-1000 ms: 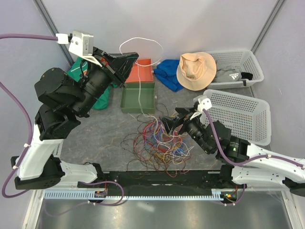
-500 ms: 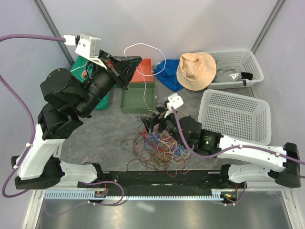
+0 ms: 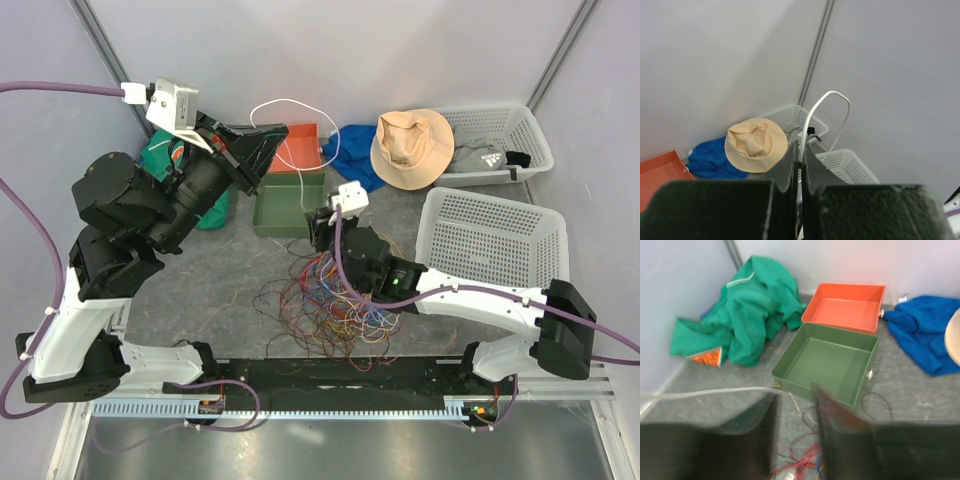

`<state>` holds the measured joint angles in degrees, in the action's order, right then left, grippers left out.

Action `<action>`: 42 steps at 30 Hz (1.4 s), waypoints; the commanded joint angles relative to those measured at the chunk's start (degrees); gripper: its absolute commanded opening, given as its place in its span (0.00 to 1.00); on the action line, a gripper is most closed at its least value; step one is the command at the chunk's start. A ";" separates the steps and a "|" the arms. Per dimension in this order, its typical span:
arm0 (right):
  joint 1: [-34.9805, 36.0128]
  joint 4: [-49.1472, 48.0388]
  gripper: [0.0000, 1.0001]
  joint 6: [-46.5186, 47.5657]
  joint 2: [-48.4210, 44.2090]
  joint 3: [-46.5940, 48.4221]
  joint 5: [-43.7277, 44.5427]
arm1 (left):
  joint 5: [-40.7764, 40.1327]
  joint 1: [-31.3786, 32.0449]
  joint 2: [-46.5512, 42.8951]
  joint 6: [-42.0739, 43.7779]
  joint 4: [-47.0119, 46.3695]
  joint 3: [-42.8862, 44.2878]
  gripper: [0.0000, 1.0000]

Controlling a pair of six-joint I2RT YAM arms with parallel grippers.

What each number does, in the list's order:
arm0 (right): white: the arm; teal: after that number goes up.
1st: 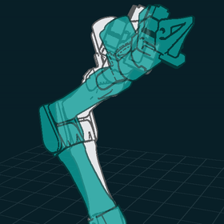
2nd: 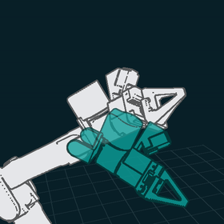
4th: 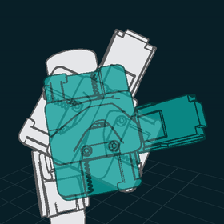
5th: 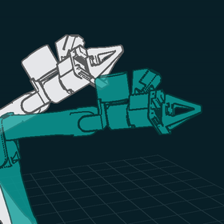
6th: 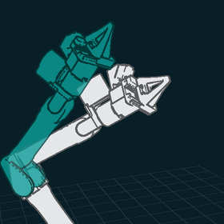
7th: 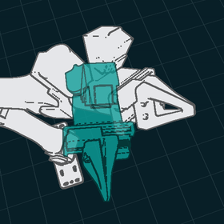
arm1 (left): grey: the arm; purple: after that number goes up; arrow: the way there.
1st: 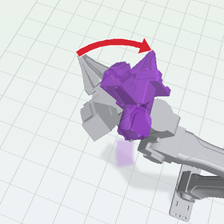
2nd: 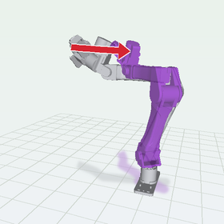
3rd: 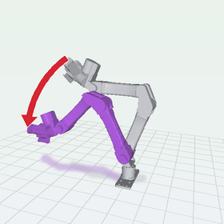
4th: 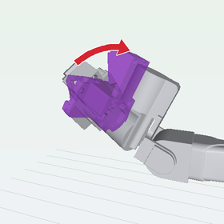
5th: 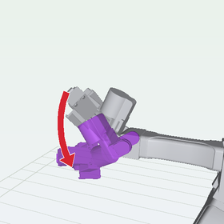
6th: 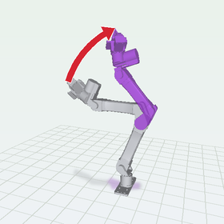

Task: Untangle the cables

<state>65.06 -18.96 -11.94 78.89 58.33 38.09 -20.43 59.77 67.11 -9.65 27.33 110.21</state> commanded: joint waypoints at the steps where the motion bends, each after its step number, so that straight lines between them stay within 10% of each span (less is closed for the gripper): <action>1: -2.04 -9.78 0.16 -2.11 -0.58 -0.32 4.01 | -0.31 0.26 -1.81 1.30 -0.61 -1.31 0.02; 2: -2.21 -9.69 0.00 -2.29 -1.02 -0.14 4.36 | -0.66 0.17 -2.42 1.39 -0.53 -1.84 0.02; 25: -2.13 27.22 0.00 -1.94 -13.68 34.05 -3.90 | -15.53 0.26 -22.73 -10.99 -14.32 -48.32 0.08; 27: -2.13 28.10 0.00 -1.85 -13.59 35.09 -4.16 | -15.00 0.17 -22.55 -12.58 -14.15 -52.37 0.21; 28: -2.13 28.54 0.00 -1.33 -13.42 35.62 -4.33 | -14.56 0.17 -22.55 -14.07 -13.97 -54.03 0.56; 31: -2.13 30.38 0.00 -0.45 -12.71 38.00 -3.29 | -15.34 0.26 -22.73 -16.36 -11.78 -55.45 0.99; 38: -2.13 33.81 0.00 0.87 -11.83 41.17 -2.31 | -19.66 0.17 -28.08 -17.08 -10.88 -56.86 1.00; 42: -2.13 34.96 0.00 -1.06 -11.66 40.29 -3.28 | -5.04 0.26 -31.86 -7.43 -26.33 -62.30 1.00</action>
<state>62.83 14.41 -12.19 67.44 97.45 35.35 -35.94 59.77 38.24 -23.90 15.33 51.77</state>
